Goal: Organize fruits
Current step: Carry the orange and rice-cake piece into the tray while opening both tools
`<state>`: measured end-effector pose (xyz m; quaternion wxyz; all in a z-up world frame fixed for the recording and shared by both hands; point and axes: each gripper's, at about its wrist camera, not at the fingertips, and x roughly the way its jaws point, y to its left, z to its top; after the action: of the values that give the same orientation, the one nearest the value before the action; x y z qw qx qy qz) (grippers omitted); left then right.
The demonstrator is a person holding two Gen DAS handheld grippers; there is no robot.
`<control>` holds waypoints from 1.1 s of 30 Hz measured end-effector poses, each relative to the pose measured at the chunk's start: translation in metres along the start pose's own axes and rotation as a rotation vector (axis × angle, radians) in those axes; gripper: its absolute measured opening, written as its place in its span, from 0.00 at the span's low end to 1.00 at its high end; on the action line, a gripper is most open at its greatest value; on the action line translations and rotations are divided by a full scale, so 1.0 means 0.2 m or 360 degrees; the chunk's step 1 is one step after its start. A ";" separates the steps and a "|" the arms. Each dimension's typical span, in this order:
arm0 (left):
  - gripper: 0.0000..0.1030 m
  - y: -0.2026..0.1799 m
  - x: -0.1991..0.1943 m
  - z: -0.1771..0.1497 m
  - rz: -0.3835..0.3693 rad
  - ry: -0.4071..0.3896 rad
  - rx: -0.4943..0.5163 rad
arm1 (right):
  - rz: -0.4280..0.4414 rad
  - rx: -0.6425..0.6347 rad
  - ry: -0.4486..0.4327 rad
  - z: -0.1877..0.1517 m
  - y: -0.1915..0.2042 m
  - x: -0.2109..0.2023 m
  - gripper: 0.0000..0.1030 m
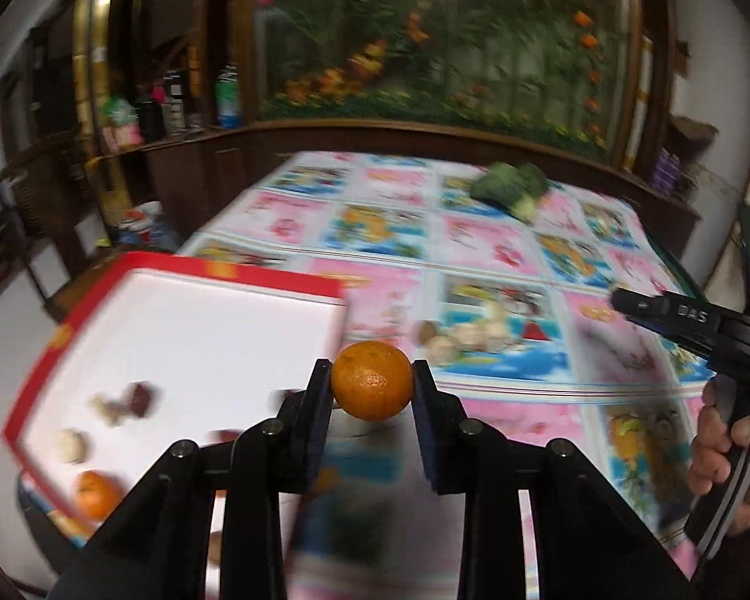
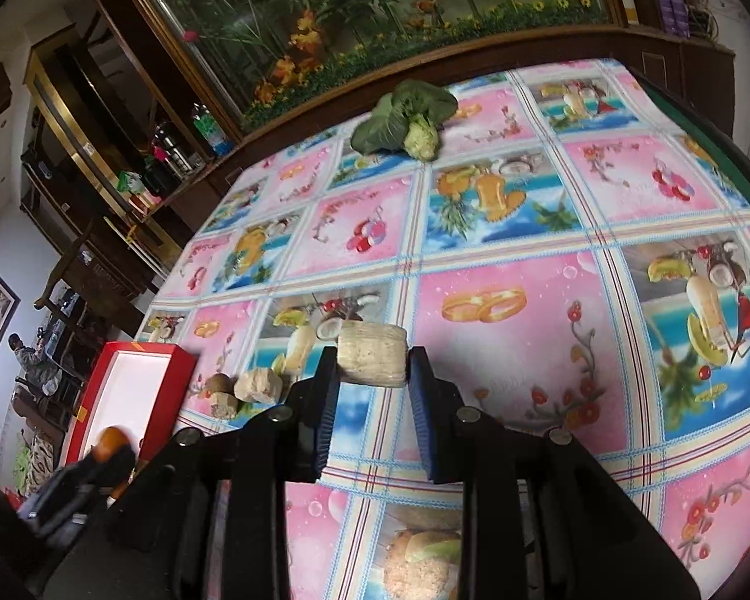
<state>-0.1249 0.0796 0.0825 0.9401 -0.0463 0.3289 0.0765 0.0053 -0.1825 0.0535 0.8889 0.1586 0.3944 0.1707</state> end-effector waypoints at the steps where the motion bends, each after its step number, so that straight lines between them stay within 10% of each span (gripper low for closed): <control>1: 0.29 0.06 -0.04 0.00 0.0031 -0.0023 -0.0028 | 0.0015 -0.0010 -0.0027 0.00 0.01 -0.01 0.29; 11: 0.29 0.50 -0.19 -0.06 0.0267 -0.0133 -0.0193 | 0.0245 -0.0048 -0.0042 -0.07 0.21 0.00 0.29; 22: 0.29 0.79 -0.28 -0.07 0.0417 -0.0160 -0.0295 | 0.0779 -0.0128 0.0240 -0.29 1.17 0.33 0.29; 33: 0.29 0.87 0.08 0.10 0.0409 0.0001 -0.0334 | 0.0640 -0.0289 0.0382 -0.35 1.27 0.55 0.29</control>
<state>-0.1307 0.2559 0.0813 0.9125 -0.1020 0.3226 0.2300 -0.0232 0.1018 0.0426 0.7946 0.1319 0.4406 0.3963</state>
